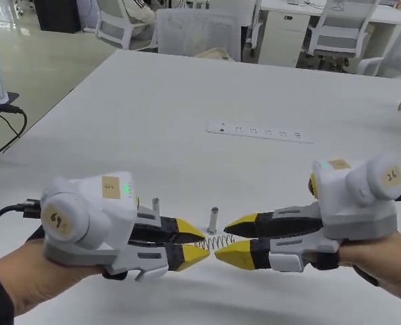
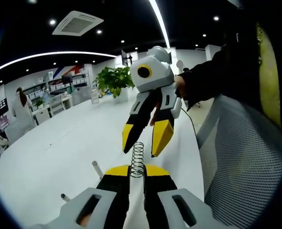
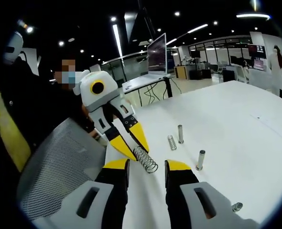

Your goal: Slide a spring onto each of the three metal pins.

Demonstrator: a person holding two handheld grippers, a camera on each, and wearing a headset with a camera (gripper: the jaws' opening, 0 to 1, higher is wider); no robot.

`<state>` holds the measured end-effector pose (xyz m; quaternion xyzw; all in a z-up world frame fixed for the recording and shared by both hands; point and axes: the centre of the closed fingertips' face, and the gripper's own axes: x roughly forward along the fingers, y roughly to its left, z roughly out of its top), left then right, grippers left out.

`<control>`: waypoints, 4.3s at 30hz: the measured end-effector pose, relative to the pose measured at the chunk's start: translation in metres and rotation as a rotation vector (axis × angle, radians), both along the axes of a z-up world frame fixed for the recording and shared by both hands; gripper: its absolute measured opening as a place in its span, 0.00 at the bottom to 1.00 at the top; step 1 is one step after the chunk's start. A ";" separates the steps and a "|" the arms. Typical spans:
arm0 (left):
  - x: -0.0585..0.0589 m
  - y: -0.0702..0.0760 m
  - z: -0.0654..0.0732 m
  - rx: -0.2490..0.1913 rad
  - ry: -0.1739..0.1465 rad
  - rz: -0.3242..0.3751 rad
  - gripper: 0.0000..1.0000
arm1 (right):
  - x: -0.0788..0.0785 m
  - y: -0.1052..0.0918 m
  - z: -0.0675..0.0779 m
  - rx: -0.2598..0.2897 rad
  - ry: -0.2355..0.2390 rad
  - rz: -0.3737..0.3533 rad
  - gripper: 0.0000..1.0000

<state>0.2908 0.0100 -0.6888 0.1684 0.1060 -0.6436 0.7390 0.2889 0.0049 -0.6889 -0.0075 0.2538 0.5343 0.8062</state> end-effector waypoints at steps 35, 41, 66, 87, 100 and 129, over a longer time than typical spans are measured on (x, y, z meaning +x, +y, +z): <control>-0.006 -0.005 0.007 -0.031 -0.009 -0.024 0.02 | -0.008 0.009 0.009 0.113 0.114 0.011 0.10; -0.006 -0.006 0.007 -0.031 -0.005 -0.024 0.02 | -0.010 0.012 0.012 0.094 0.105 0.021 0.09; -0.009 -0.014 0.010 -0.044 0.009 -0.040 0.02 | -0.013 0.010 0.015 -0.310 0.031 0.168 0.08; -0.008 -0.020 0.015 -0.077 0.030 -0.038 0.02 | -0.012 0.007 0.020 -0.563 -0.029 0.343 0.08; -0.008 -0.024 0.019 -0.097 0.027 -0.036 0.02 | -0.013 0.007 0.024 -0.636 -0.034 0.385 0.08; -0.003 -0.024 0.014 -0.094 0.058 -0.015 0.03 | -0.008 0.006 0.017 -0.757 -0.030 0.469 0.08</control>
